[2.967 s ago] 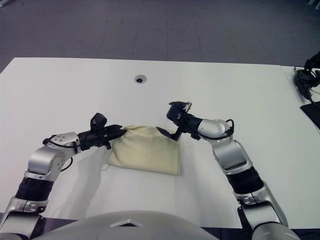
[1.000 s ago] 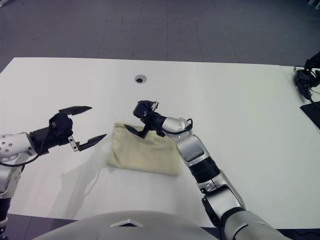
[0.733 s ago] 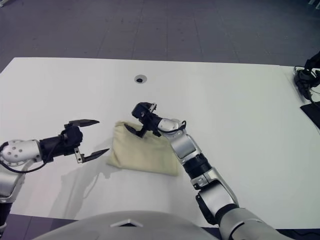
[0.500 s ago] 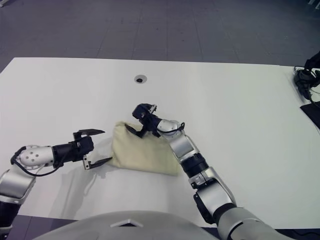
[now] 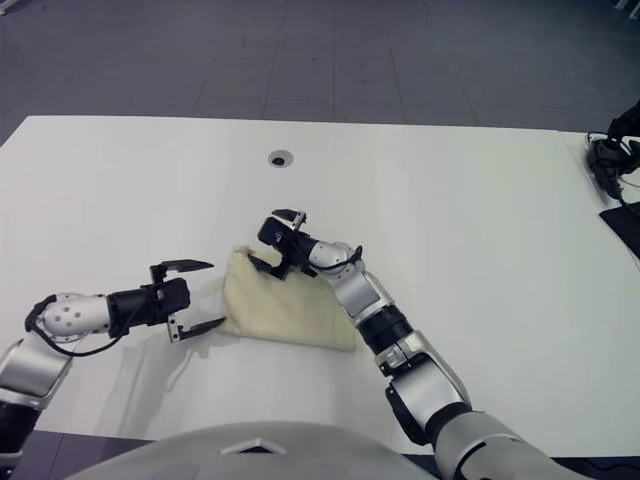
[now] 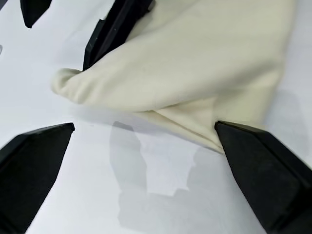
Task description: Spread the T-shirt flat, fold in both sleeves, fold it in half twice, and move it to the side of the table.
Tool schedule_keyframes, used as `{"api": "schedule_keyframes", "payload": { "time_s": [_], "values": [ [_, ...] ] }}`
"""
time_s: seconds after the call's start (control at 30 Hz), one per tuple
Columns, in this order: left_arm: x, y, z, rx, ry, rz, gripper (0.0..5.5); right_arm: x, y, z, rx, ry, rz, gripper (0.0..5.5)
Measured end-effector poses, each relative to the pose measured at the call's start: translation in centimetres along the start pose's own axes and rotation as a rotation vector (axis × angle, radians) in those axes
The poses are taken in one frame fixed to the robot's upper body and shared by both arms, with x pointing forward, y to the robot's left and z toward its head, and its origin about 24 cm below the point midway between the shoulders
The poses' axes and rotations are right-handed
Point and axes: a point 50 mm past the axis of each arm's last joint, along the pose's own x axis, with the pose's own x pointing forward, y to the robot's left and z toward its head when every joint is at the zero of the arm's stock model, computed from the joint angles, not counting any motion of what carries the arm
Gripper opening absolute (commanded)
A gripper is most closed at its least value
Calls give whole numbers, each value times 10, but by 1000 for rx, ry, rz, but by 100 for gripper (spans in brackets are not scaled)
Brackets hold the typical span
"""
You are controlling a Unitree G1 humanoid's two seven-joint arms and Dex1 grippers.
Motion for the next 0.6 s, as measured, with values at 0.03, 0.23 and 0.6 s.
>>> {"api": "schedule_keyframes", "payload": {
  "time_s": [0.03, 0.23, 0.6],
  "values": [
    [-5, -1, -2, -1, 16, -12, 537, 0, -1, 0, -8, 3, -1, 540],
    [-20, 4, -6, 138, 128, -52, 537, -1, -4, -3, -21, 7, -10, 540],
    [-28, 11, -3, 228, 204, -40, 537, -4, -5, -1, -23, 10, -18, 540]
  ]
}}
